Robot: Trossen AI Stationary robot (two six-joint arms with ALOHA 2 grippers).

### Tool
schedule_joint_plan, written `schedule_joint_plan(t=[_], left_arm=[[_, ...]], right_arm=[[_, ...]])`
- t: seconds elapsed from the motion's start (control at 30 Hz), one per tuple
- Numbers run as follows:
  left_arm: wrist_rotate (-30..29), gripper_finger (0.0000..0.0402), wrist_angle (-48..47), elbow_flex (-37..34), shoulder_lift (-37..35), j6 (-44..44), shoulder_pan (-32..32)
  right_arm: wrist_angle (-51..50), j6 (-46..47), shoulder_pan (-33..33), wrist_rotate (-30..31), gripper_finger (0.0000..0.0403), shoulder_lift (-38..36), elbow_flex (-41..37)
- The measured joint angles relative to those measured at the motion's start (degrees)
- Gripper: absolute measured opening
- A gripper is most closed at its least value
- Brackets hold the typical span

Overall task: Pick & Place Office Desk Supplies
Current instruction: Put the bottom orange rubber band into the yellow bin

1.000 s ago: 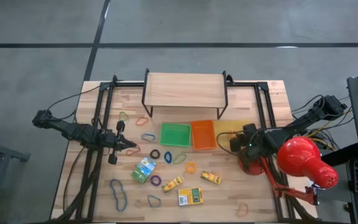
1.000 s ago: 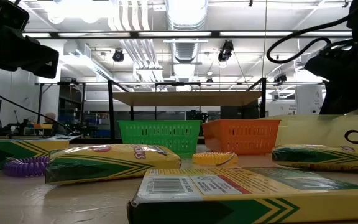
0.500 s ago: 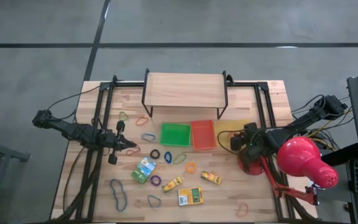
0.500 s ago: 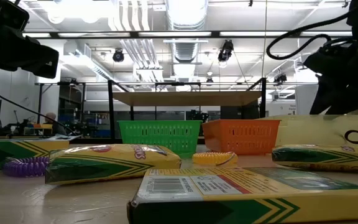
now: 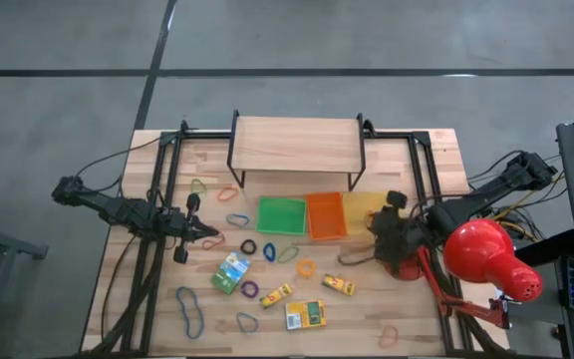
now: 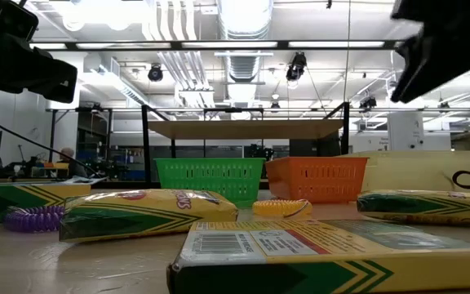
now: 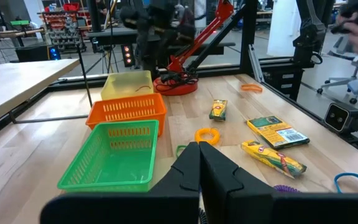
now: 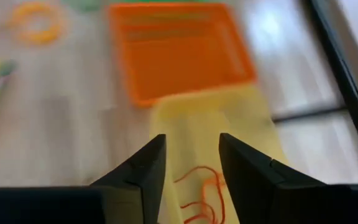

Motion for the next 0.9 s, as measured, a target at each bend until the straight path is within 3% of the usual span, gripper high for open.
schedule_joint_plan(t=[0.2, 0.33, 0.47, 0.6, 0.9], left_arm=[[0.0, 0.0001, 0.0, 0.0, 0.0, 0.0, 0.0], [0.0, 0.0001, 0.0, 0.0, 0.0, 0.0, 0.0], [0.0, 0.0001, 0.0, 0.0, 0.0, 0.0, 0.0], [0.0, 0.0001, 0.0, 0.0, 0.0, 0.0, 0.0], [0.0, 0.0001, 0.0, 0.0, 0.0, 0.0, 0.0]], right_arm=[[-0.4, -24.6, 0.0, -13.9, 0.0116, 0.0, 4.5], [-0.5, -33.1, 0.0, -15.0, 0.0100, 0.0, 5.7], [0.0, -32.1, 0.0, -14.9, 0.0086, 0.0, 5.8], [4.7, -24.6, 0.0, -16.1, 0.0077, 0.5, 3.9], [11.7, -20.2, 0.0, -30.7, 0.0053, 4.1, 3.2]])
